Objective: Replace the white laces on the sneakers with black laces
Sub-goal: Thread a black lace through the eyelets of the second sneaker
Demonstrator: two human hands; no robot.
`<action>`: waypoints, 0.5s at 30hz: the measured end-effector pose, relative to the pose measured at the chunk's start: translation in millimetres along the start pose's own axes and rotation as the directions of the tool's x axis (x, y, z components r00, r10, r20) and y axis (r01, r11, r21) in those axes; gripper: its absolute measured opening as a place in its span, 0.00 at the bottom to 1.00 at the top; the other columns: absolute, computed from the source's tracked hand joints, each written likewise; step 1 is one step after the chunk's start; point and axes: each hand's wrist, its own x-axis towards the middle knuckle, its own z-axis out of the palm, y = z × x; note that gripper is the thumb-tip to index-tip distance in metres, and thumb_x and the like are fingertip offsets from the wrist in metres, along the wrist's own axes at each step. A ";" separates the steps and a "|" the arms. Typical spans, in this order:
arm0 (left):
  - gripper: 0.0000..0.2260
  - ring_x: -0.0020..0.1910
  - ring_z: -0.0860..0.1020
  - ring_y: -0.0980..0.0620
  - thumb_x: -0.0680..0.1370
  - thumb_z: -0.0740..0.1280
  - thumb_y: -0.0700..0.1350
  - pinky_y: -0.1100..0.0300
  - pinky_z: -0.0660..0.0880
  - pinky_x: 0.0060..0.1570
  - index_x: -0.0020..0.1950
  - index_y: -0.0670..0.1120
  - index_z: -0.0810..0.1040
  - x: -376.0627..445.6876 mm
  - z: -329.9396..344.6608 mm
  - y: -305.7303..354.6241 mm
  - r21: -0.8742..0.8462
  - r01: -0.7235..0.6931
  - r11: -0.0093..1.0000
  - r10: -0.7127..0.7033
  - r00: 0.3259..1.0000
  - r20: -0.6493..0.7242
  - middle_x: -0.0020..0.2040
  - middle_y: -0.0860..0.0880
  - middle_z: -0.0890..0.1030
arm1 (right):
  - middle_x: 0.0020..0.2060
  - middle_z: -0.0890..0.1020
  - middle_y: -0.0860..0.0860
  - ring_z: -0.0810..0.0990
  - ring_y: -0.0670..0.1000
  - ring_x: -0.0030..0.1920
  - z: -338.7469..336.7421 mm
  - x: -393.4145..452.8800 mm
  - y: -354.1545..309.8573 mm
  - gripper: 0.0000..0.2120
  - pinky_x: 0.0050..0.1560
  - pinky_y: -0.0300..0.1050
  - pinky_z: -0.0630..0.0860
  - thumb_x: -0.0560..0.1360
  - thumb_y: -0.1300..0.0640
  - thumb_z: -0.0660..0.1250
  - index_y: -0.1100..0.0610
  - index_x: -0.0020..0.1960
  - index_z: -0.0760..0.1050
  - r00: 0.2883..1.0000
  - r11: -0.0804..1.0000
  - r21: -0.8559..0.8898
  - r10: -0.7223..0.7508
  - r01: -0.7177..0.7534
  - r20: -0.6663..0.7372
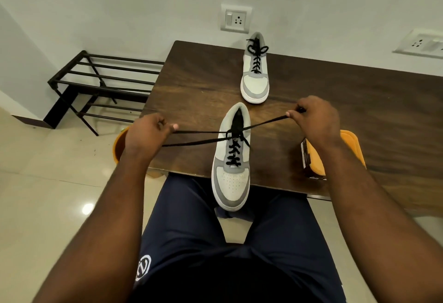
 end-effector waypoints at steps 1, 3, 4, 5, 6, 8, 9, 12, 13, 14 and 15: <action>0.13 0.36 0.74 0.50 0.77 0.69 0.57 0.58 0.66 0.34 0.42 0.48 0.77 -1.6 0.7 -3.9 0.079 0.017 0.997 -0.016 1.000 -0.013 0.36 0.50 0.77 | 0.42 0.78 0.54 0.77 0.56 0.44 4.8 -1.9 2.0 0.11 0.41 0.48 0.72 0.76 0.50 0.69 0.58 0.45 0.80 1.000 0.997 -0.084 0.003 -0.001 0.024; 0.12 0.39 0.75 0.49 0.78 0.67 0.57 0.55 0.69 0.38 0.48 0.49 0.79 -5.0 7.8 -9.7 0.199 0.079 0.977 -0.084 0.996 0.017 0.41 0.49 0.79 | 0.47 0.79 0.54 0.76 0.58 0.51 18.0 -8.7 2.4 0.09 0.50 0.52 0.70 0.77 0.50 0.67 0.55 0.49 0.81 0.993 0.974 -0.226 0.042 -0.017 0.107; 0.12 0.44 0.76 0.47 0.78 0.66 0.57 0.52 0.72 0.43 0.52 0.50 0.80 -6.9 14.2 -12.4 0.252 0.097 0.963 -0.114 0.992 0.051 0.47 0.47 0.80 | 0.51 0.78 0.53 0.75 0.57 0.56 25.9 -13.8 0.6 0.09 0.55 0.53 0.68 0.77 0.50 0.66 0.52 0.52 0.81 0.987 0.966 -0.258 0.063 -0.023 0.146; 0.14 0.52 0.76 0.45 0.79 0.65 0.58 0.49 0.73 0.50 0.57 0.51 0.79 -9.5 22.7 -13.0 0.286 0.091 0.954 -0.120 0.989 0.087 0.55 0.45 0.80 | 0.57 0.77 0.52 0.73 0.56 0.61 33.5 -19.7 -2.4 0.10 0.59 0.54 0.65 0.77 0.50 0.66 0.50 0.56 0.80 0.980 0.969 -0.247 0.067 -0.019 0.185; 0.16 0.60 0.74 0.43 0.79 0.64 0.58 0.45 0.70 0.58 0.62 0.51 0.78 -12.9 32.4 -11.1 0.278 0.064 0.959 -0.099 0.988 0.114 0.62 0.45 0.77 | 0.62 0.76 0.51 0.70 0.55 0.65 40.9 -25.5 -7.0 0.12 0.63 0.55 0.62 0.77 0.51 0.66 0.48 0.60 0.78 0.972 0.981 -0.192 0.044 0.001 0.230; 0.19 0.66 0.71 0.44 0.79 0.67 0.54 0.46 0.68 0.64 0.67 0.49 0.75 -23.1 51.5 4.6 0.096 -0.050 0.994 0.034 0.988 0.152 0.66 0.46 0.74 | 0.67 0.73 0.49 0.68 0.52 0.69 53.1 -35.8 -22.3 0.16 0.67 0.57 0.61 0.77 0.52 0.67 0.48 0.64 0.75 0.958 0.998 -0.006 -0.054 0.058 0.281; 0.19 0.67 0.72 0.45 0.78 0.68 0.51 0.49 0.69 0.64 0.68 0.48 0.75 -29.3 60.3 18.0 -0.041 -0.099 0.994 0.105 0.980 0.170 0.67 0.46 0.75 | 0.67 0.74 0.48 0.69 0.52 0.68 58.2 -40.7 -31.5 0.17 0.67 0.58 0.62 0.77 0.53 0.67 0.49 0.65 0.75 0.954 0.992 0.103 -0.097 0.070 0.282; 0.20 0.64 0.73 0.52 0.79 0.69 0.48 0.55 0.70 0.63 0.70 0.46 0.72 -43.0 82.2 54.4 -0.316 -0.093 0.944 0.168 0.961 0.218 0.66 0.47 0.76 | 0.62 0.78 0.49 0.76 0.49 0.62 76.0 -50.9 -54.5 0.19 0.64 0.52 0.72 0.75 0.57 0.70 0.51 0.66 0.75 0.961 0.921 0.391 -0.104 -0.004 0.256; 0.20 0.63 0.74 0.52 0.79 0.69 0.49 0.53 0.72 0.63 0.69 0.47 0.73 -45.0 87.2 63.1 -0.354 -0.093 0.931 0.175 0.963 0.206 0.64 0.47 0.77 | 0.59 0.80 0.50 0.77 0.48 0.59 80.7 -52.8 -59.1 0.20 0.62 0.50 0.74 0.74 0.59 0.71 0.53 0.65 0.75 0.966 0.880 0.472 -0.066 -0.062 0.248; 0.19 0.60 0.76 0.51 0.78 0.69 0.50 0.50 0.75 0.61 0.67 0.47 0.74 -45.4 91.5 69.2 -0.377 -0.097 0.921 0.177 0.967 0.183 0.61 0.48 0.79 | 0.57 0.81 0.50 0.79 0.48 0.56 83.9 -53.2 -62.2 0.19 0.60 0.49 0.76 0.73 0.62 0.71 0.54 0.64 0.76 0.969 0.836 0.536 -0.018 -0.120 0.245; 0.17 0.56 0.78 0.51 0.78 0.69 0.50 0.48 0.77 0.57 0.65 0.48 0.76 -45.6 94.1 73.7 -0.390 -0.097 0.916 0.171 0.972 0.159 0.56 0.49 0.81 | 0.54 0.82 0.50 0.80 0.47 0.53 87.1 -52.6 -64.2 0.18 0.58 0.50 0.78 0.73 0.64 0.71 0.55 0.62 0.77 0.969 0.804 0.570 0.026 -0.167 0.247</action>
